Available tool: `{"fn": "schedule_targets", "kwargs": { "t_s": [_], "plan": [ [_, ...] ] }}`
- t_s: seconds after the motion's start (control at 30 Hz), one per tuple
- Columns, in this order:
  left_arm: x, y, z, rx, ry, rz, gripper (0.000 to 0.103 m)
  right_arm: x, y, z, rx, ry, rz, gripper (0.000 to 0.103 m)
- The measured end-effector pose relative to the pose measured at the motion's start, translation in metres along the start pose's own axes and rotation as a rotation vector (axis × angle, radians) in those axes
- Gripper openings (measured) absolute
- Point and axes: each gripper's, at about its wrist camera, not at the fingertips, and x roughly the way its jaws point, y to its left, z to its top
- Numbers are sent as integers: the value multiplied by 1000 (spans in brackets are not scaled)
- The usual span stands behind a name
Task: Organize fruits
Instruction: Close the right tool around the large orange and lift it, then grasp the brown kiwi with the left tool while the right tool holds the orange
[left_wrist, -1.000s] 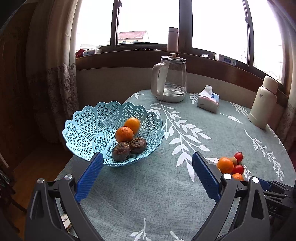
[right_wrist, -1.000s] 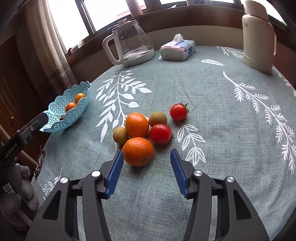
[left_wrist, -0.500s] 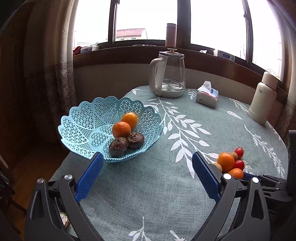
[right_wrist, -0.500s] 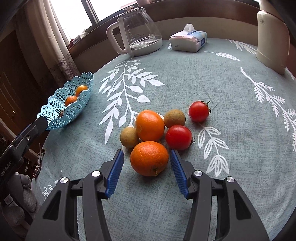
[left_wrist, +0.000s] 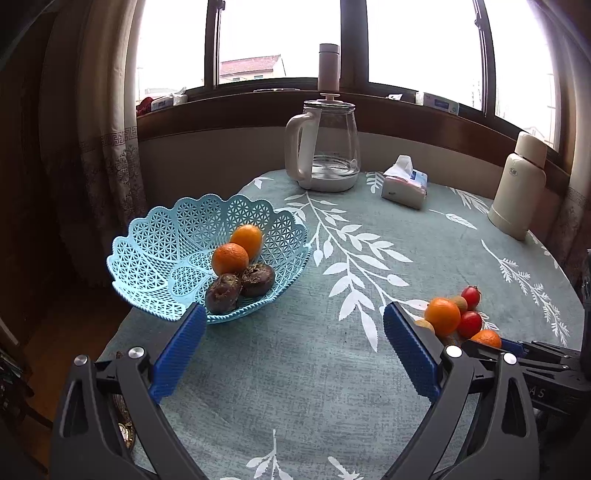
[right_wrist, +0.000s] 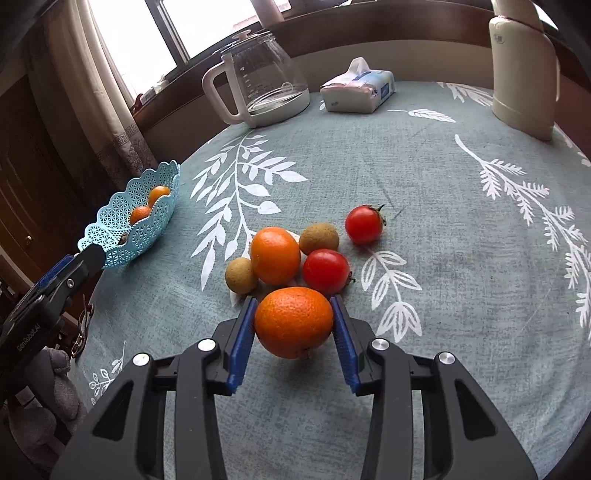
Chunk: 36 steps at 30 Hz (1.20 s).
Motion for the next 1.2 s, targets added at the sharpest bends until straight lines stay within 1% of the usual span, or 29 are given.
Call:
{"fn": "schedule_targets", "kwargs": {
  "t_s": [0.1,0.2,0.33,0.43,0.5,0.57,0.63,0.7,0.77,0.8,0.9,0.97,1.03,1.1,1.17,1.2],
  "plan": [
    [4,-8,0,13,14,-25,98,-10,-14,0,18,-33,-42,41],
    [11,-18,-2,21,36,-58,98,-17,-30,1,57,-53,-66,41],
    [28,-33,-5,47,82,-108,98,-19,-46,0,110,-67,-74,41],
    [41,-47,-10,76,127,-165,98,-16,-49,-2,124,-62,-67,41],
    [50,-56,-13,95,160,-207,95,-13,-50,-3,130,-56,-61,41],
    [60,-63,-15,112,200,-246,83,-12,-51,-3,133,-53,-55,41],
    [67,-67,-15,103,235,-295,77,-12,-52,-5,139,-53,-52,41],
    [75,-69,-15,85,274,-350,73,-12,-52,-5,145,-51,-48,41],
    [82,-72,-16,77,307,-384,64,-11,-52,-6,146,-51,-47,41],
    [85,-75,-17,78,316,-389,62,-11,-52,-6,145,-52,-46,41],
    [88,-79,-16,93,311,-388,61,-12,-52,-6,145,-54,-45,41],
    [89,-82,-16,100,308,-396,57,-11,-52,-6,148,-52,-43,41],
    [89,-83,-15,108,306,-399,55,-11,-52,-6,147,-49,-44,41],
    [88,-85,-15,113,303,-413,51,-10,-52,-6,149,-48,-44,41],
    [87,-86,-15,118,303,-441,38,-10,-52,-6,153,-46,-44,41],
    [86,-87,-16,125,305,-443,35,-9,-52,-6,154,-45,-44,41]
  ]
}}
